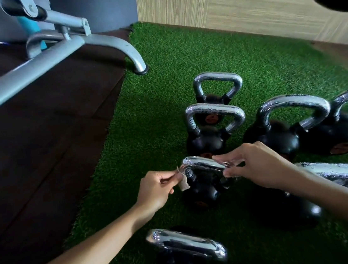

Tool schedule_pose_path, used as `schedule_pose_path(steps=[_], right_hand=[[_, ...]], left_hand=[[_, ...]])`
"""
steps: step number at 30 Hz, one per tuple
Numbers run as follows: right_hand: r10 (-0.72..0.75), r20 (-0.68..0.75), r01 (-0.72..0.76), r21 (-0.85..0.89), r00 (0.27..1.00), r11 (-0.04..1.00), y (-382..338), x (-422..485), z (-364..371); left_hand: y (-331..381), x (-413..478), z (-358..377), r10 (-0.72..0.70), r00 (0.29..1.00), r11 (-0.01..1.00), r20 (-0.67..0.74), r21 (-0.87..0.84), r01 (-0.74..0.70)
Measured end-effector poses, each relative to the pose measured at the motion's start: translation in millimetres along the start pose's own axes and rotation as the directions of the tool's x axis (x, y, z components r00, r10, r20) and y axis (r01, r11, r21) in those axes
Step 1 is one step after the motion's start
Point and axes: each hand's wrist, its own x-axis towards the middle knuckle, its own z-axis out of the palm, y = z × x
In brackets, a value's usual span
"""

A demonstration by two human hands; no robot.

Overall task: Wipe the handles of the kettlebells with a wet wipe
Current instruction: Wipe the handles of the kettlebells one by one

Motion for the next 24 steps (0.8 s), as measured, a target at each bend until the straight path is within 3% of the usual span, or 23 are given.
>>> schedule_pose_path(steps=[8,11,14,19,24], right_hand=[[0.116,-0.217,-0.124,-0.024,0.969,0.992,-26.0,-10.6,39.4],[0.128,-0.229,-0.138,-0.028,0.965,0.990,-28.5,-13.2,42.8],[0.143,-0.226,-0.146,0.004,0.964,0.989,-27.0,-13.8,39.7],[0.124,-0.231,-0.130,-0.013,0.965,0.991,-31.6,-14.3,37.0],[0.104,-0.210,-0.104,0.011,0.972,0.995,-32.2,-17.7,35.3]], left_hand=[[24.8,45.3,18.6,-0.081,0.995,0.995,-0.058,-0.066,0.077],[29.2,37.0,19.6,-0.075,0.995,0.992,0.062,-0.098,0.081],[22.2,28.7,7.9,0.041,0.974,0.996,0.225,-0.083,-0.023],[20.7,42.2,9.5,0.190,0.977,0.951,0.096,0.230,-0.208],[21.1,44.8,11.2,0.245,0.969,0.932,-0.006,0.275,-0.234]])
